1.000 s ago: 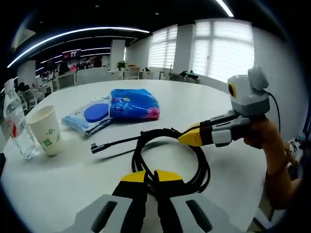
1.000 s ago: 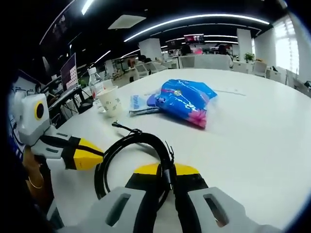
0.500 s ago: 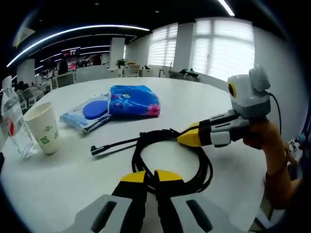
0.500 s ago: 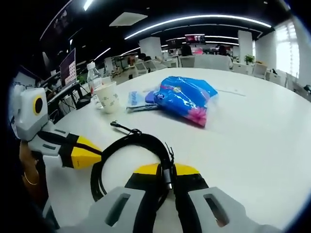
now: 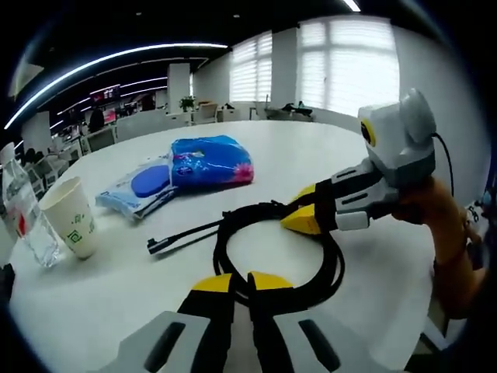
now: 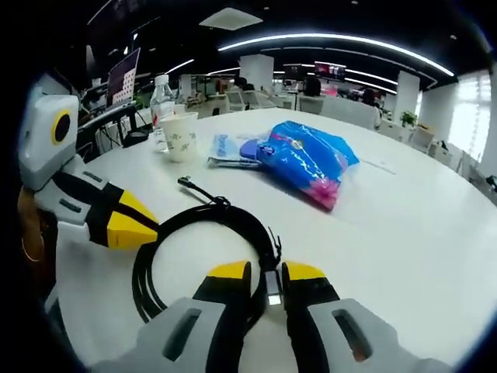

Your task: Arrange the tabletop items into an orderly group along one side of the table until the central work area is clear of visible clutter.

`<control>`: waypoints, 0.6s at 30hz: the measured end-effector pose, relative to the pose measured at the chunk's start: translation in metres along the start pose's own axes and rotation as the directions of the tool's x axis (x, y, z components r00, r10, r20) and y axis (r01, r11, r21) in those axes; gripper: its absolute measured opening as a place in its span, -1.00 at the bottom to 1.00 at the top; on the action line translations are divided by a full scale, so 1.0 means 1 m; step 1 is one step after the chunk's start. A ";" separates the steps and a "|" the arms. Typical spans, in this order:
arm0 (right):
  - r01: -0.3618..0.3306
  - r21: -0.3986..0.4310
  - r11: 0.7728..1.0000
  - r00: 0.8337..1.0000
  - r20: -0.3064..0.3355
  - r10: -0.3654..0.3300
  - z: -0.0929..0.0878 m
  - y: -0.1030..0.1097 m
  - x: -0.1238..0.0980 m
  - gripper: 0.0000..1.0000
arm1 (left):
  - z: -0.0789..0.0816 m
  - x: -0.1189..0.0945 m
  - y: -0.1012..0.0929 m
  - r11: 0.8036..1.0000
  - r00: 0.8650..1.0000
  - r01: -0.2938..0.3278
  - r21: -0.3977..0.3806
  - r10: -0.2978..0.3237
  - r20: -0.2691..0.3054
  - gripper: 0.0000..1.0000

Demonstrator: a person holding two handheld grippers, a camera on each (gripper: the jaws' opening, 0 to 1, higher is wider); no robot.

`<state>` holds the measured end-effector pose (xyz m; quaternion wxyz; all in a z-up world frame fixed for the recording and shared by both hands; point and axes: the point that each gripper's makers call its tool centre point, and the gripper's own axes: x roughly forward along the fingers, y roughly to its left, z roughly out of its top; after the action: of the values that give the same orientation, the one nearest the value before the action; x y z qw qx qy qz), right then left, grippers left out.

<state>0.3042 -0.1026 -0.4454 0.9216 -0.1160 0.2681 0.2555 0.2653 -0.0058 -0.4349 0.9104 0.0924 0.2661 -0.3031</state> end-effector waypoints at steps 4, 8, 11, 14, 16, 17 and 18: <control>0.000 -0.001 1.000 1.000 -0.001 0.000 0.000 0.000 -0.001 -0.62 | 0.000 0.000 0.000 1.000 1.000 0.004 0.001 -0.004 0.003 -0.89; -0.004 0.008 1.000 1.000 0.006 0.004 -0.001 0.000 -0.001 -0.61 | 0.000 0.000 0.000 1.000 1.000 0.002 -0.004 -0.002 0.006 -0.84; -0.002 0.012 1.000 1.000 0.007 0.002 -0.002 0.000 -0.002 -0.58 | -0.001 0.000 0.000 1.000 1.000 0.009 -0.015 -0.009 0.005 -0.82; -0.001 0.025 1.000 1.000 0.013 0.001 -0.003 -0.002 -0.002 -0.56 | -0.001 0.000 0.000 1.000 1.000 0.008 -0.012 -0.007 0.013 -0.80; -0.004 0.033 0.999 1.000 0.016 0.003 -0.003 -0.002 -0.002 -0.55 | -0.001 0.000 0.000 1.000 1.000 0.005 -0.005 -0.005 0.016 -0.77; -0.004 0.035 0.999 1.000 0.016 0.004 -0.003 -0.002 -0.002 -0.54 | -0.001 0.000 0.000 1.000 1.000 0.004 -0.004 -0.004 0.017 -0.74; -0.006 0.041 0.999 1.000 0.018 0.005 -0.003 -0.003 -0.002 -0.53 | -0.001 0.000 0.001 1.000 1.000 0.002 -0.006 -0.001 0.020 -0.72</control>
<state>0.3028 -0.1067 -0.4467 0.9255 -0.0942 0.2653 0.2534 0.2654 -0.0052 -0.4361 0.9130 0.0866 0.2581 -0.3040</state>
